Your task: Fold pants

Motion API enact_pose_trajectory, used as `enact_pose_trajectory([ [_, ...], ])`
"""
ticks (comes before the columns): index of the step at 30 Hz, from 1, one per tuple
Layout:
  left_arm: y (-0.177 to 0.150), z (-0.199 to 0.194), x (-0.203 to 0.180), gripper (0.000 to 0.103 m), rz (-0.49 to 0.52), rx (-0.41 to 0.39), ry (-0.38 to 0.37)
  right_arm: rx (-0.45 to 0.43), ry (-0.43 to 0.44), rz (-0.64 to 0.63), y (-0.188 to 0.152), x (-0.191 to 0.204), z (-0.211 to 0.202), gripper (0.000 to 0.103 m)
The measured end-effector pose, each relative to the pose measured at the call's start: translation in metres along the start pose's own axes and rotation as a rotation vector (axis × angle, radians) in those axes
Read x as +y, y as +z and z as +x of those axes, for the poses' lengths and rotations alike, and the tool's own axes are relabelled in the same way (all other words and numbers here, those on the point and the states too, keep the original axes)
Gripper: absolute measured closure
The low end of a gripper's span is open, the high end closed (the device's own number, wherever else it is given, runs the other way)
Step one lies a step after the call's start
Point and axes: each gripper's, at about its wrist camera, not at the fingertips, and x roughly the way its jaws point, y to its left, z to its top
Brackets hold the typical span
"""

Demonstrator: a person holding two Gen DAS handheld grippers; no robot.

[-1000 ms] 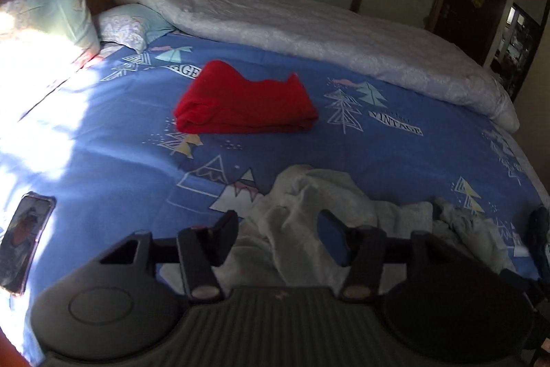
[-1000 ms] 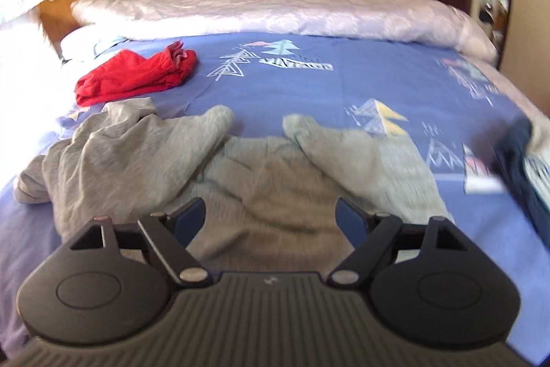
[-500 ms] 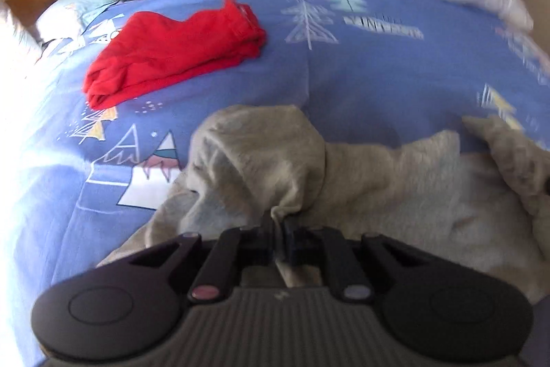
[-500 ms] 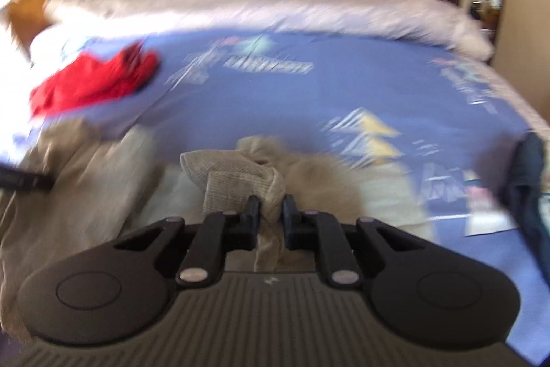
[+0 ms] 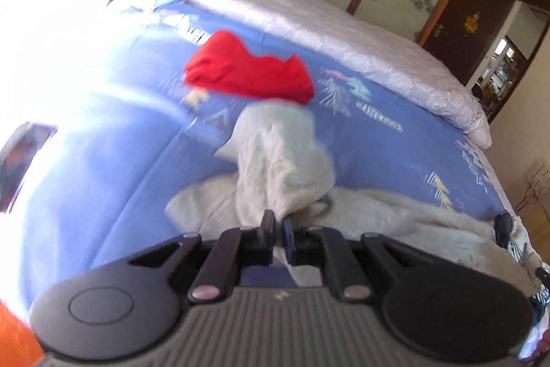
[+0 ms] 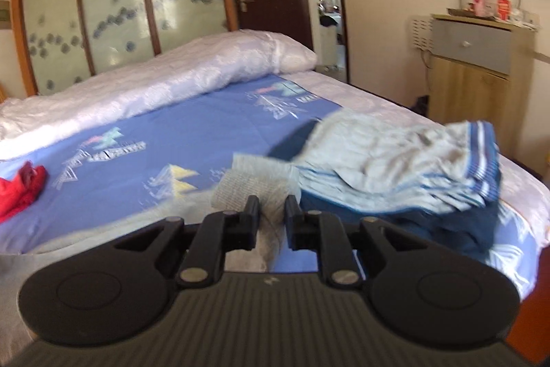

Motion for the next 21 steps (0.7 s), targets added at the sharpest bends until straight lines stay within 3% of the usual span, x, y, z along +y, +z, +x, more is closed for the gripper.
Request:
enact_pose_trajectory([
  [3, -0.022, -0.006, 0.021, 0.098, -0.054, 0.034, 0.061, -0.008, -0.067, -0.034, -0.011, 0.003, -0.003, 0.051],
  [7, -0.025, -0.017, 0.053, 0.101, -0.132, 0.021, 0.178, -0.021, -0.044, 0.002, -0.010, 0.005, -0.002, 0.050],
  [10, -0.015, -0.022, 0.065, 0.100, -0.189, 0.005, 0.198, -0.020, 0.032, -0.023, -0.004, 0.019, 0.000, 0.048],
  [12, -0.004, -0.022, 0.060, 0.099, -0.157, -0.016, 0.203, 0.003, 0.115, -0.054, -0.003, 0.036, 0.005, 0.046],
  [13, 0.000, -0.020, 0.054, 0.090, -0.133, -0.023, 0.200, 0.020, 0.164, -0.072, -0.002, 0.046, 0.009, 0.044],
  [14, 0.005, -0.015, 0.047, 0.064, -0.115, -0.021, 0.187, 0.037, 0.216, -0.097, -0.001, 0.059, 0.013, 0.039],
  [15, 0.008, -0.011, 0.040, 0.046, -0.105, -0.020, 0.178, 0.055, 0.275, -0.133, -0.002, 0.072, 0.018, 0.035],
  [16, 0.012, -0.005, 0.031, 0.019, -0.097, -0.028, 0.174, 0.077, 0.334, -0.177, -0.004, 0.087, 0.024, 0.034],
  [17, 0.015, 0.002, 0.022, 0.013, -0.076, -0.039, 0.167, 0.099, 0.382, -0.226, -0.007, 0.102, 0.029, 0.031],
  [19, 0.020, 0.021, 0.006, 0.014, -0.046, -0.002, 0.169, 0.152, 0.476, -0.320, -0.014, 0.131, 0.039, 0.030],
  [21, 0.023, 0.035, -0.007, 0.014, -0.039, 0.033, 0.128, 0.239, 0.547, -0.318, -0.019, 0.153, 0.047, 0.030],
])
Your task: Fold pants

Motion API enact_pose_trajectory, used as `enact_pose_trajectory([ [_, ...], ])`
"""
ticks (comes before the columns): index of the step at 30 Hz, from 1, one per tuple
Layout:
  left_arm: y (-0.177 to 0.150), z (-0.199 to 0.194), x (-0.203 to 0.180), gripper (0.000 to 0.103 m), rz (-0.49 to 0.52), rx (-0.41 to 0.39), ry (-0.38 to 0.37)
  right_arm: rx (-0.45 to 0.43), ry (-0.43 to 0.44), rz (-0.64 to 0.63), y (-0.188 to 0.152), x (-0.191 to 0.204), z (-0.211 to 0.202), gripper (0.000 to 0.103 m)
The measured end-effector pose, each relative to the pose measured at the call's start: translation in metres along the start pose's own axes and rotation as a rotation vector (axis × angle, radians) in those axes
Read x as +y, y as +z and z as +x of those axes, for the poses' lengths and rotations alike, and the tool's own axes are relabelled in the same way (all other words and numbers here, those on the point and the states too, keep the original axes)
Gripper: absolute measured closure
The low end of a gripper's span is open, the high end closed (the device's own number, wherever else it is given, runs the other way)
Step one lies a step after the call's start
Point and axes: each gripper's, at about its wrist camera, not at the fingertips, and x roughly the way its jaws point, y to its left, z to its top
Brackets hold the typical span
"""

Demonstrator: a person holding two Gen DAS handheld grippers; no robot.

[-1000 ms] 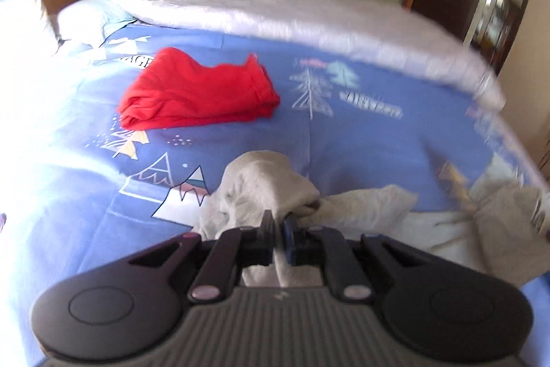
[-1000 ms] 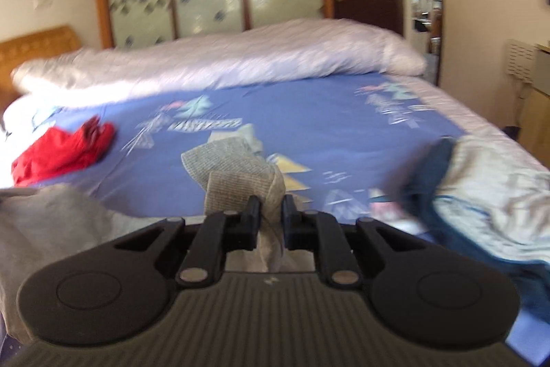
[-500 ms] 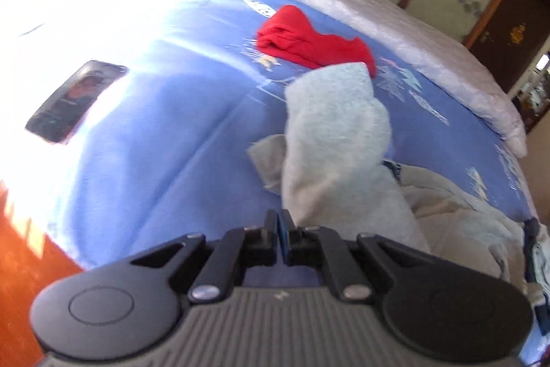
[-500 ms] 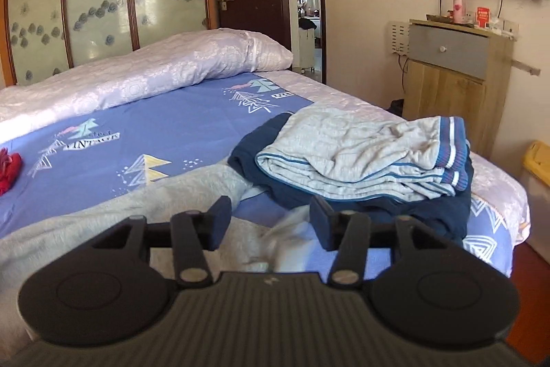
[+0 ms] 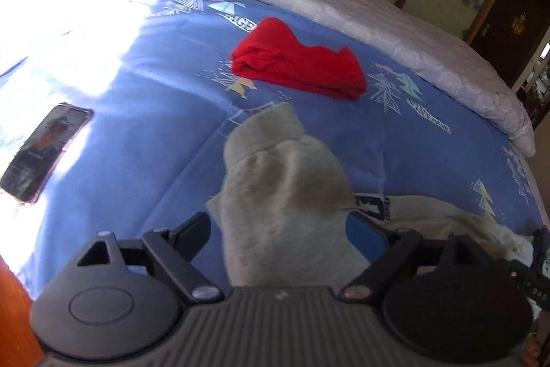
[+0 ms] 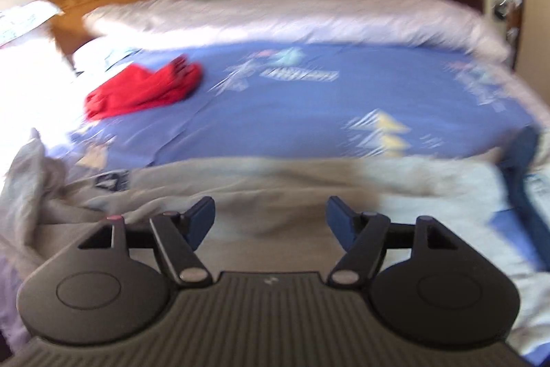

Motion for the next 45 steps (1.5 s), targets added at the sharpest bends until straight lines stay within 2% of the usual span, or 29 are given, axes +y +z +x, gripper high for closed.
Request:
enact_pose_trajectory([
  [3, 0.001, 0.014, -0.025, 0.019, 0.067, 0.004, -0.013, 0.075, 0.159, 0.157, 0.006, 0.006, 0.019, 0.027],
  [4, 0.001, 0.020, -0.033, 0.030, 0.094, 0.013, -0.005, 0.092, 0.175, 0.209, 0.007, 0.008, 0.026, 0.027],
  [5, 0.000, 0.027, -0.039, 0.052, 0.117, 0.034, 0.005, 0.110, 0.182, 0.256, 0.009, 0.009, 0.034, 0.027],
  [6, -0.002, 0.036, -0.044, 0.065, 0.135, 0.066, 0.017, 0.128, 0.186, 0.300, 0.009, 0.010, 0.043, 0.027],
  [7, -0.005, 0.044, -0.046, 0.091, 0.144, 0.094, 0.026, 0.142, 0.182, 0.338, 0.009, 0.011, 0.051, 0.028],
  [8, -0.008, 0.052, -0.046, 0.098, 0.148, 0.117, 0.042, 0.162, 0.175, 0.367, 0.009, 0.012, 0.058, 0.036],
  [9, -0.012, 0.055, -0.043, 0.098, 0.146, 0.129, 0.047, 0.184, 0.175, 0.391, 0.007, 0.013, 0.066, 0.057],
  [10, -0.015, 0.054, -0.039, 0.098, 0.140, 0.132, 0.044, 0.208, 0.187, 0.406, 0.005, 0.015, 0.070, 0.072],
  [11, -0.018, 0.051, -0.036, 0.099, 0.138, 0.128, 0.038, 0.231, 0.198, 0.414, 0.004, 0.015, 0.074, 0.100],
  [12, -0.019, 0.044, -0.031, 0.099, 0.140, 0.119, 0.035, 0.244, 0.197, 0.417, 0.002, 0.016, 0.073, 0.099],
  [15, -0.024, 0.015, -0.014, 0.099, 0.129, 0.087, 0.014, 0.207, 0.215, 0.406, -0.001, 0.012, 0.050, 0.100],
  [19, -0.029, -0.025, 0.025, 0.099, 0.051, 0.068, 0.013, 0.185, 0.281, 0.381, -0.013, 0.003, 0.004, 0.100],
  [23, -0.042, -0.040, 0.066, 0.097, -0.065, 0.156, 0.014, 0.243, 0.308, 0.364, -0.041, -0.004, -0.033, 0.101],
  [25, -0.044, -0.049, 0.081, 0.097, -0.091, 0.159, 0.047, 0.292, 0.268, 0.298, -0.051, -0.002, -0.042, 0.097],
  [27, -0.036, -0.063, 0.094, 0.091, -0.112, 0.099, 0.088, 0.342, 0.281, 0.261, -0.050, -0.003, -0.044, 0.095],
  [28, -0.028, -0.069, 0.097, 0.085, -0.120, 0.065, 0.103, 0.334, 0.300, 0.245, -0.044, -0.005, -0.046, 0.095],
  [30, -0.006, -0.074, 0.095, 0.075, -0.087, -0.014, 0.125, 0.251, 0.296, 0.173, -0.019, -0.001, -0.052, 0.093],
  [31, 0.006, -0.070, 0.086, 0.064, -0.049, -0.038, 0.136, 0.206, 0.292, 0.128, -0.001, 0.002, -0.048, 0.090],
  [32, 0.017, -0.063, 0.075, 0.053, -0.004, -0.057, 0.138, 0.166, 0.291, 0.090, 0.016, 0.007, -0.041, 0.078],
  [33, 0.027, -0.054, 0.063, 0.041, 0.041, -0.070, 0.126, 0.127, 0.293, 0.054, 0.033, 0.010, -0.030, 0.050],
  [35, 0.047, -0.024, 0.032, 0.027, 0.133, -0.063, 0.079, 0.062, 0.304, -0.024, 0.059, 0.022, 0.000, 0.027],
  [37, 0.060, 0.012, 0.007, 0.015, 0.205, -0.012, 0.032, 0.075, 0.318, -0.114, 0.080, 0.043, 0.042, 0.028],
  [40, 0.062, 0.063, -0.012, 0.018, 0.234, 0.086, 0.054, 0.180, 0.369, -0.253, 0.093, 0.088, 0.107, 0.028],
  [42, 0.053, 0.077, -0.009, 0.022, 0.236, 0.128, 0.020, 0.245, 0.425, -0.351, 0.092, 0.123, 0.138, 0.027],
  [43, 0.046, 0.080, -0.006, 0.032, 0.235, 0.141, 0.016, 0.262, 0.456, -0.403, 0.089, 0.140, 0.148, 0.027],
  [44, 0.040, 0.079, -0.001, 0.052, 0.242, 0.145, 0.019, 0.272, 0.486, -0.454, 0.087, 0.154, 0.155, 0.027],
  [45, 0.032, 0.074, 0.003, 0.062, 0.251, 0.143, 0.014, 0.280, 0.517, -0.505, 0.084, 0.167, 0.161, 0.027],
])
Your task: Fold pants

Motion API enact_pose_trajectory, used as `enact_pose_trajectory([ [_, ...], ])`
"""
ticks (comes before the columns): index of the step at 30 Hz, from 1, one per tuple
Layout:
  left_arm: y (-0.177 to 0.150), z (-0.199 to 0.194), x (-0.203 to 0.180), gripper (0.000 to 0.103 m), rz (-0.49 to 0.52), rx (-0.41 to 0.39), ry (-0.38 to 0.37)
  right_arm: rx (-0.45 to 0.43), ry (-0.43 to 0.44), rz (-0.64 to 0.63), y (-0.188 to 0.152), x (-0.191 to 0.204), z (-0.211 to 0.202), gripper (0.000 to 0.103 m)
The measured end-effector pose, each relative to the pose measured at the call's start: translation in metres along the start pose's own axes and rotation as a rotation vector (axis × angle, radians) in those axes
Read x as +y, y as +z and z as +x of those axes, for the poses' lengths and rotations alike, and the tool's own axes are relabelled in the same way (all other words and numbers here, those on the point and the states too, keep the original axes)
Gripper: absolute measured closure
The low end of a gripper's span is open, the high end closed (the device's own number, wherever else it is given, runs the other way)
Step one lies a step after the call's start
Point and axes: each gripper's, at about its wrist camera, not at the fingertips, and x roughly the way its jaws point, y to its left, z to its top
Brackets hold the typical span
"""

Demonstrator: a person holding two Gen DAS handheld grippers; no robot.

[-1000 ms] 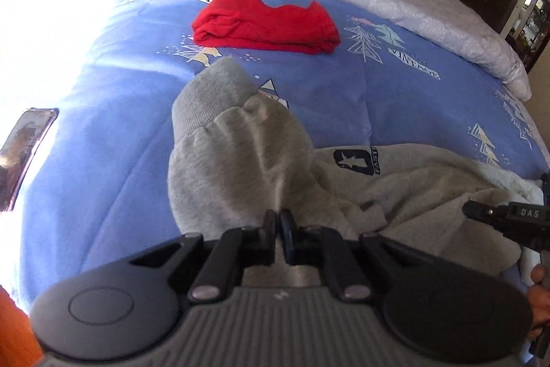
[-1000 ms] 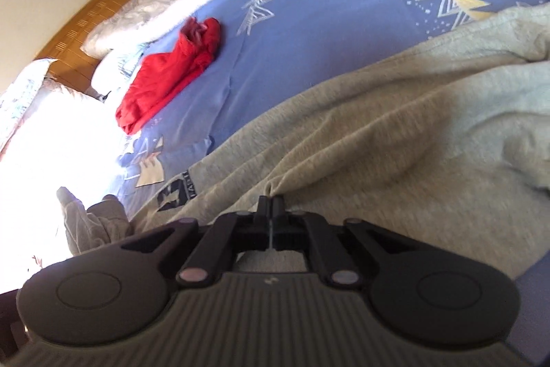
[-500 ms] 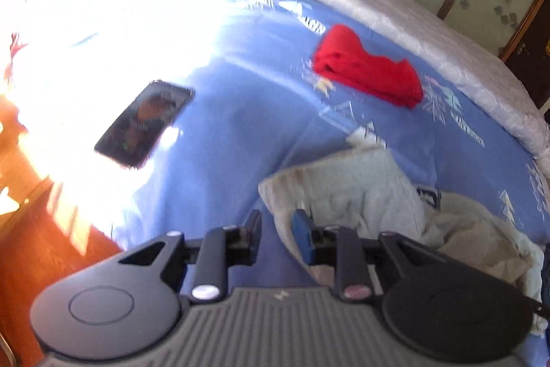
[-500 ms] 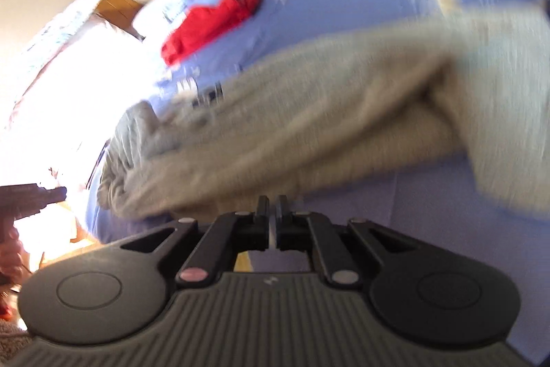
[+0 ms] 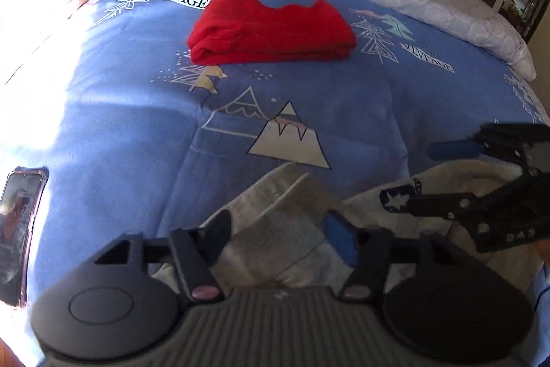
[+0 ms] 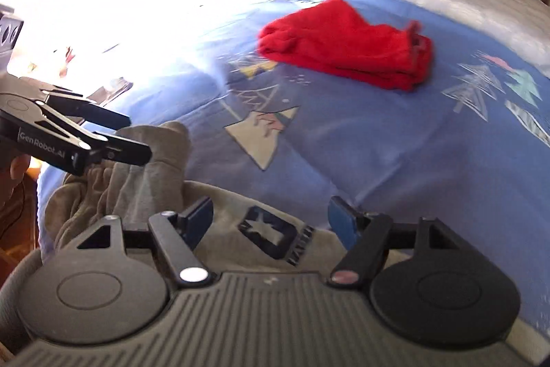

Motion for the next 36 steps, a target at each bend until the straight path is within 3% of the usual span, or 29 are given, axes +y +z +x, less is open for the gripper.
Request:
enact_pose_trajectory([
  [1, -0.008, -0.005, 0.003, 0.080, 0.004, -0.004, -0.009, 0.015, 0.022, -0.046, 0.006, 0.006, 0.011, 0.027],
  [2, -0.016, -0.012, 0.007, 0.088, 0.000, -0.013, -0.023, 0.031, 0.040, -0.091, 0.011, 0.010, 0.023, 0.027],
  [5, -0.036, -0.039, 0.019, 0.096, -0.019, -0.047, -0.055, 0.095, 0.065, -0.199, 0.020, 0.021, 0.052, 0.027],
  [8, -0.055, -0.058, 0.027, 0.096, -0.060, -0.059, -0.058, 0.183, 0.152, -0.222, 0.018, 0.022, 0.063, 0.030],
  [11, -0.072, -0.067, 0.036, 0.096, -0.111, -0.054, -0.054, 0.250, 0.195, -0.249, 0.010, 0.034, 0.072, 0.064],
  [14, -0.082, -0.068, 0.042, 0.096, -0.153, -0.046, -0.049, 0.186, 0.099, -0.326, 0.008, 0.054, 0.062, 0.097],
  [16, -0.078, -0.067, 0.044, 0.096, -0.168, -0.055, -0.048, 0.115, -0.002, -0.316, 0.019, 0.053, 0.054, 0.098],
  [19, -0.057, -0.065, 0.040, 0.097, -0.161, -0.116, -0.001, -0.084, -0.173, -0.220, 0.053, 0.032, 0.029, 0.098],
  [23, -0.017, -0.050, 0.029, 0.096, -0.164, -0.234, 0.093, -0.324, -0.258, -0.026, 0.089, -0.004, 0.007, 0.098],
  [25, -0.001, -0.028, 0.031, 0.092, -0.183, -0.212, 0.166, -0.388, -0.311, -0.017, 0.099, -0.009, 0.021, 0.097],
  [26, 0.002, -0.018, 0.034, 0.092, -0.204, -0.178, 0.188, -0.370, -0.342, -0.015, 0.102, -0.012, 0.037, 0.092],
  [28, 0.000, -0.010, 0.044, 0.092, -0.255, -0.127, 0.174, -0.239, -0.388, 0.004, 0.105, -0.023, 0.075, 0.086],
  [30, -0.013, -0.015, 0.053, 0.079, -0.282, -0.120, 0.155, -0.162, -0.435, 0.028, 0.094, -0.032, 0.101, 0.082],
  [32, -0.034, -0.026, 0.063, 0.060, -0.288, -0.111, 0.180, -0.168, -0.385, 0.115, 0.079, -0.042, 0.094, 0.075],
  [34, -0.052, -0.036, 0.080, 0.055, -0.322, -0.087, 0.172, -0.176, -0.294, 0.212, 0.068, -0.047, 0.074, 0.074],
  [36, -0.070, -0.045, 0.098, 0.051, -0.396, -0.051, 0.106, -0.204, -0.201, 0.250, 0.052, -0.043, 0.049, 0.070],
])
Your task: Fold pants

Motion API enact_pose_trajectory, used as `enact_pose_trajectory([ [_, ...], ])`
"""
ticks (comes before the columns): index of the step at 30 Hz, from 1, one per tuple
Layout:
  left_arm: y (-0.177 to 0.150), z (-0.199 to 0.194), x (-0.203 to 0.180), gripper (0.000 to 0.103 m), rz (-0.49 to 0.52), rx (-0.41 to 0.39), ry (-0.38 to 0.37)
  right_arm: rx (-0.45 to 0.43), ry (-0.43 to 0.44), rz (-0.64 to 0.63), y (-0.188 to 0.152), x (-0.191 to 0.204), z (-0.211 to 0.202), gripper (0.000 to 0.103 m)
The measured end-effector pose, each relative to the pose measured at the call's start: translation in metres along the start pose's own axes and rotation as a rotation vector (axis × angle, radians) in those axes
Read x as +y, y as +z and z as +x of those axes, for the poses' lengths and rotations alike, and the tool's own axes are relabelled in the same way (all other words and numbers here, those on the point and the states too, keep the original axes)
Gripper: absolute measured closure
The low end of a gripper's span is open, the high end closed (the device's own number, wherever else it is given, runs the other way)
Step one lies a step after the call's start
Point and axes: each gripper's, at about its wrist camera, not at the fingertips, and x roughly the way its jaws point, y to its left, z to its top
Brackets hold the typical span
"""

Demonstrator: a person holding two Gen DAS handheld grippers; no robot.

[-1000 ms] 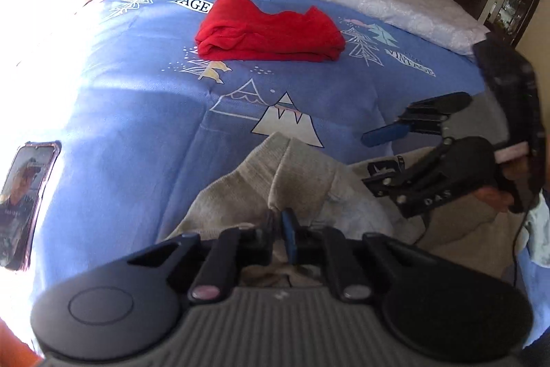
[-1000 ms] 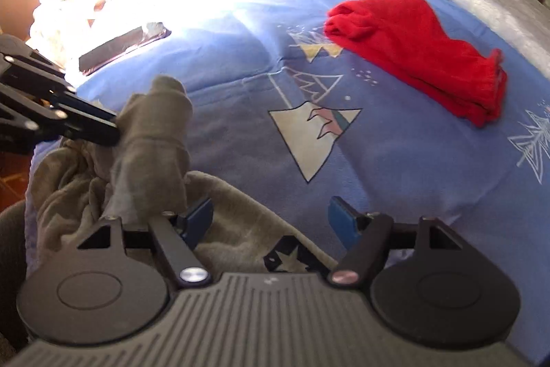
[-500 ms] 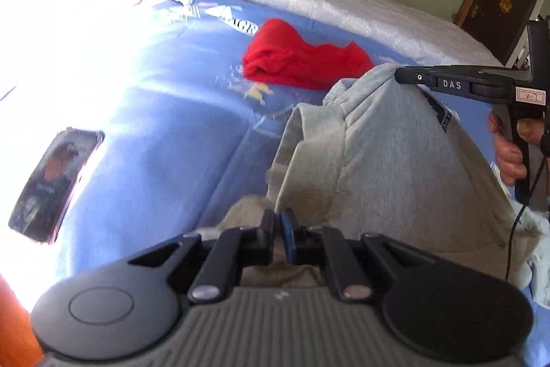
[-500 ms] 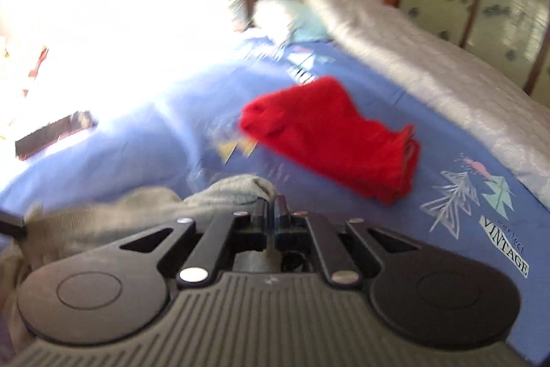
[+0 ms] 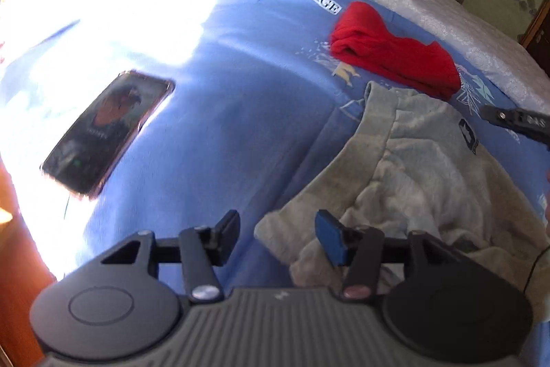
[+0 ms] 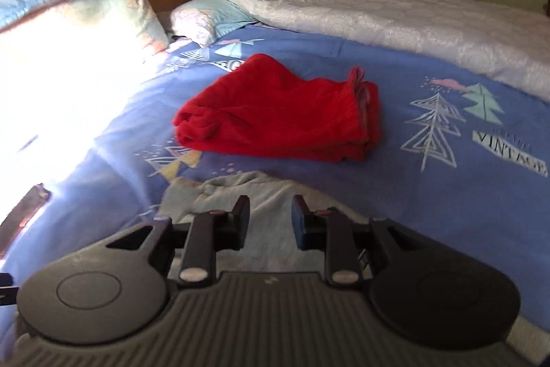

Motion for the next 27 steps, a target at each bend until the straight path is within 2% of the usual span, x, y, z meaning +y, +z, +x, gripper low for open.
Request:
enact_pose_trajectory([
  [1, -0.003, -0.002, 0.009, 0.046, -0.040, 0.024, -0.039, -0.009, 0.043, -0.002, -0.007, 0.000, -0.014, 0.066],
  [3, -0.007, 0.000, 0.025, 0.038, -0.131, 0.071, -0.140, -0.016, 0.100, -0.055, -0.025, 0.015, -0.046, 0.048],
  [4, -0.010, 0.003, 0.031, 0.029, -0.183, 0.092, -0.187, -0.017, 0.107, -0.095, -0.032, 0.025, -0.056, 0.047],
  [6, -0.013, 0.010, 0.032, 0.027, -0.250, 0.113, -0.247, 0.006, 0.108, -0.186, -0.040, 0.049, -0.067, 0.047],
  [7, -0.013, 0.013, 0.028, 0.027, -0.249, 0.113, -0.271, 0.020, 0.108, -0.219, -0.038, 0.060, -0.064, 0.047],
  [10, -0.017, 0.027, 0.011, 0.026, -0.224, 0.125, -0.278, 0.072, 0.075, -0.254, -0.015, 0.086, -0.033, 0.047],
  [12, -0.020, 0.037, -0.004, 0.026, -0.204, 0.140, -0.277, 0.119, 0.059, -0.263, 0.007, 0.100, 0.003, 0.045],
  [15, -0.022, 0.038, -0.021, 0.026, -0.125, 0.113, -0.241, 0.180, 0.005, -0.274, 0.035, 0.110, 0.065, 0.039],
  [18, -0.025, 0.040, -0.027, 0.043, -0.079, 0.096, -0.204, 0.235, -0.055, -0.262, 0.046, 0.117, 0.120, 0.036],
  [20, -0.026, 0.040, -0.026, 0.076, -0.046, 0.086, -0.170, 0.311, -0.055, -0.246, 0.045, 0.114, 0.149, 0.037],
  [21, -0.026, 0.041, -0.023, 0.082, -0.050, 0.088, -0.172, 0.358, -0.074, -0.256, 0.040, 0.112, 0.161, 0.044],
  [22, -0.026, 0.043, -0.019, 0.087, -0.066, 0.091, -0.189, 0.399, -0.089, -0.274, 0.032, 0.111, 0.169, 0.049],
  [23, -0.026, 0.045, -0.014, 0.089, -0.091, 0.091, -0.210, 0.385, -0.081, -0.280, 0.024, 0.111, 0.163, 0.058],
  [24, -0.026, 0.045, -0.010, 0.090, -0.106, 0.089, -0.224, 0.372, -0.071, -0.282, 0.022, 0.111, 0.160, 0.073],
  [26, -0.026, 0.043, -0.003, 0.091, -0.125, 0.077, -0.240, 0.350, -0.102, -0.290, 0.022, 0.114, 0.153, 0.085],
  [27, -0.024, 0.041, 0.000, 0.091, -0.131, 0.060, -0.234, 0.336, -0.102, -0.279, 0.024, 0.114, 0.149, 0.086],
])
